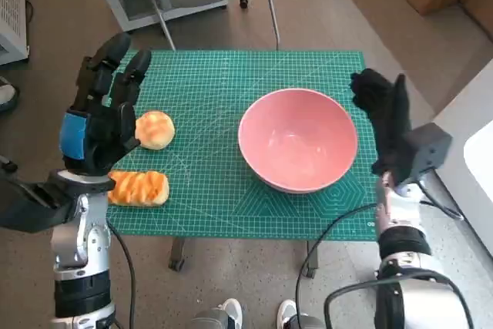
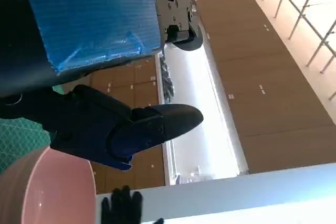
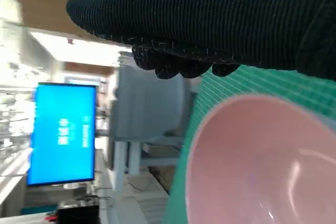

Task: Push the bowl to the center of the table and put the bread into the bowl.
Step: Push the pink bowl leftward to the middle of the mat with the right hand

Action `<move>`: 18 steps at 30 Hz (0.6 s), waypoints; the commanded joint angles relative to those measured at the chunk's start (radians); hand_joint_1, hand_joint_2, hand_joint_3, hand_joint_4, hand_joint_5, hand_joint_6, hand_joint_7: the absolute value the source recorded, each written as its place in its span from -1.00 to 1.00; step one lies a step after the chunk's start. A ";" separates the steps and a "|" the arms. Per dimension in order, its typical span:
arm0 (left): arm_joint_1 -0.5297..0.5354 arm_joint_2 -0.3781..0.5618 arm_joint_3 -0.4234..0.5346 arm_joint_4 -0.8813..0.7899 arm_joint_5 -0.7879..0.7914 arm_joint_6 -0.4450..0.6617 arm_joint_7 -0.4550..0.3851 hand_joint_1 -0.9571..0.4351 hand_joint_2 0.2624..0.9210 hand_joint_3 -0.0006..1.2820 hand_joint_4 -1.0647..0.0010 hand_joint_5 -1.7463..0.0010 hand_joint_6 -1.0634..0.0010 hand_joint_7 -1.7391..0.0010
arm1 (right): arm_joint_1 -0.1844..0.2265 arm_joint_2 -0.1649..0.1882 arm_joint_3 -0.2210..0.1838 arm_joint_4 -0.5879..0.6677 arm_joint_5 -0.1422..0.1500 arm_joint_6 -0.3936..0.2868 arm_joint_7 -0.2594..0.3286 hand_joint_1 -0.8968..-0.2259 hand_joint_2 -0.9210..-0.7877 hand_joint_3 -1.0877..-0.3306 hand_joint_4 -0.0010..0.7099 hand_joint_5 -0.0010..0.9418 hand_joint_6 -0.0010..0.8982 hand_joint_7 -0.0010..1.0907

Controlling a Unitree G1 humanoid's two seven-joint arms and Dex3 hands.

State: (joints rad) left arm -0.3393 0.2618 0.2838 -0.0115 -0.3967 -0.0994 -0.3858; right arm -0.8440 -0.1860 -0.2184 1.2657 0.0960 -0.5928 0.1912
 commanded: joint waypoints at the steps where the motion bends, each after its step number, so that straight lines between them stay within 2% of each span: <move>1: 0.020 0.011 0.006 -0.027 0.000 0.001 0.007 -0.68 1.00 -0.02 1.00 0.63 1.00 0.34 | 0.013 0.026 0.002 0.032 -0.013 0.061 -0.012 0.15 -1.00 0.06 -0.40 -0.99 -0.28 -0.99; 8: 0.039 0.011 0.010 -0.051 -0.003 0.004 0.018 -0.67 1.00 -0.03 0.99 0.64 1.00 0.34 | 0.004 0.059 -0.010 0.040 -0.002 0.117 0.002 0.12 -1.00 0.12 -0.37 -0.98 -0.27 -0.99; 18: 0.054 0.005 0.011 -0.044 0.011 -0.020 0.031 -0.65 1.00 -0.05 0.98 0.65 1.00 0.32 | -0.028 0.133 -0.036 0.032 0.031 0.157 0.039 0.04 -1.00 0.12 -0.38 -0.99 -0.30 -1.00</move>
State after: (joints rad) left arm -0.2990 0.2658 0.2901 -0.0491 -0.3934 -0.0999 -0.3598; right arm -0.8576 -0.0809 -0.2463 1.2882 0.1156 -0.4628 0.2184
